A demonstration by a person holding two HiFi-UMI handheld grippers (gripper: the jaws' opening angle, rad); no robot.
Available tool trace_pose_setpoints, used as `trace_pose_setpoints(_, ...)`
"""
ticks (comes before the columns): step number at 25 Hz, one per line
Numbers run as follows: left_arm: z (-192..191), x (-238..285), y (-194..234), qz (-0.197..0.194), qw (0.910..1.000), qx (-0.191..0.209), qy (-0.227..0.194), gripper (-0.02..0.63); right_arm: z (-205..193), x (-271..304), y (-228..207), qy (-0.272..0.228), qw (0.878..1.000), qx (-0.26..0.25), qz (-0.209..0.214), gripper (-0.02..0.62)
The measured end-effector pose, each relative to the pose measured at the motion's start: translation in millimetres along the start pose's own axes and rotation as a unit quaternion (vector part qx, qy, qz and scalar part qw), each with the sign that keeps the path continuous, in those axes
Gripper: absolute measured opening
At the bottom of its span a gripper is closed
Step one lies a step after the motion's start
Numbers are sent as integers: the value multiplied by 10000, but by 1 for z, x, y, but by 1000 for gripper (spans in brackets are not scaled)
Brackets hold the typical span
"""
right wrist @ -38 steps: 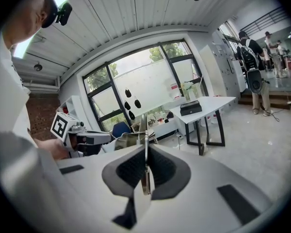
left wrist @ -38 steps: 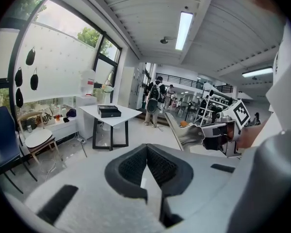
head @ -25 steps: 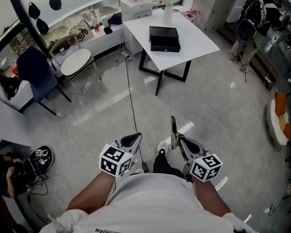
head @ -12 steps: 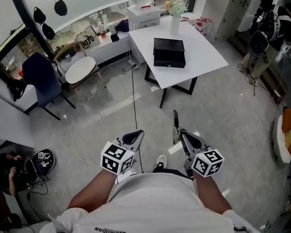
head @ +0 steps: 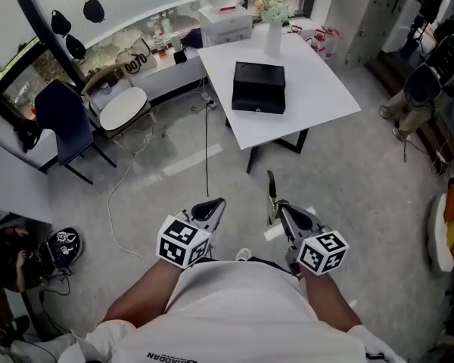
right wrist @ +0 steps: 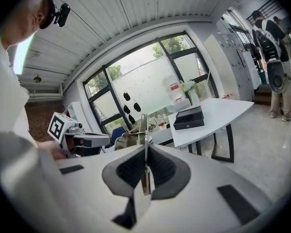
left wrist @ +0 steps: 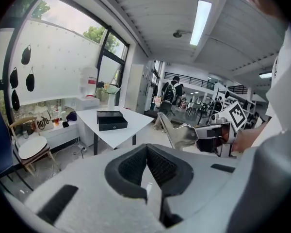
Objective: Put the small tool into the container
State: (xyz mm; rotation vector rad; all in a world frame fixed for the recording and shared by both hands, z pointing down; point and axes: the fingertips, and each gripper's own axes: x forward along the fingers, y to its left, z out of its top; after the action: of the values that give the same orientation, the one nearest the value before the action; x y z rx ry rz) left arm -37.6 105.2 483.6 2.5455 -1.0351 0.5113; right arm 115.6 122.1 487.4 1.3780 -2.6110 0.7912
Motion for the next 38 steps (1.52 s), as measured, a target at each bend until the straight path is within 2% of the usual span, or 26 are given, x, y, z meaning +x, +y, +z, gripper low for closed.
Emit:
trace_pose_setpoints(9,6,29,-7,130,9998,-62,142,9,14,1,-43,39,10000,73,56,9)
trace_pose_setpoints(17,12,47,2,90,9998,-33,175,9,10,10,-57,63,9998,178,-6,9)
trace_pose_setpoints(22,19,66,13,-68,9998,-7,196,9,14,22,-61,76,9998,149,-53,9)
trace_pose_setpoints(30,47,114,42,-234,9997,-45,39,9,31,53,-91,243,9995,-9,-185,9)
trace_pose_setpoints(38,73,144,110,-227,9996,-104,122,9,73,122,-107,340,9992,-76,-185,9)
